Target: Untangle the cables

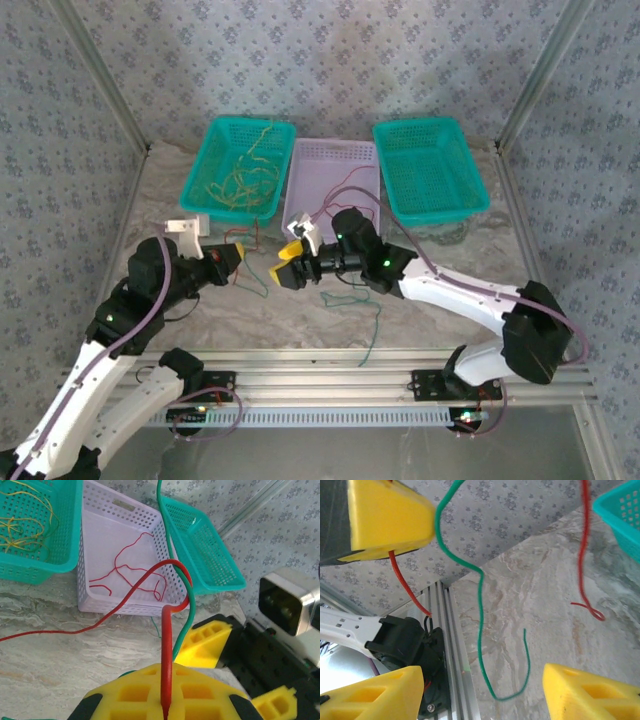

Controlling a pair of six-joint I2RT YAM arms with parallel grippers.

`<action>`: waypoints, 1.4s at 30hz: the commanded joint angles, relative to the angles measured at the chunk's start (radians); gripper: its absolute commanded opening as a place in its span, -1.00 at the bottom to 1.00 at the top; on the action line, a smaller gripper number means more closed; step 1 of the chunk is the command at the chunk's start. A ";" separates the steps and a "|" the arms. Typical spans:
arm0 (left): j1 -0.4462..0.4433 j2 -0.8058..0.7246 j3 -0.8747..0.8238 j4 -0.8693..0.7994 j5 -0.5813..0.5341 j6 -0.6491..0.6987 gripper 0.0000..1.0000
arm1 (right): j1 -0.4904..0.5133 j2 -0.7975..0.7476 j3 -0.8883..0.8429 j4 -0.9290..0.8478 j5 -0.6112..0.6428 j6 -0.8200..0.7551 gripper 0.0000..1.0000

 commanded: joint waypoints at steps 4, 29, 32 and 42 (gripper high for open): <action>0.005 0.009 0.010 0.062 0.020 -0.032 -1.00 | 0.038 0.131 0.058 0.093 0.006 0.000 0.31; 0.008 0.115 0.151 -0.097 -0.180 0.097 -1.00 | -0.207 -0.329 -0.098 -0.181 -0.016 -0.009 -1.00; 0.010 0.169 0.192 -0.091 -0.187 0.114 -1.00 | -0.303 -0.458 -0.128 -0.226 0.002 0.017 -1.00; 0.007 0.351 0.356 -0.022 -0.153 0.149 -1.00 | -0.541 -0.700 -0.118 -0.378 0.258 0.145 -1.00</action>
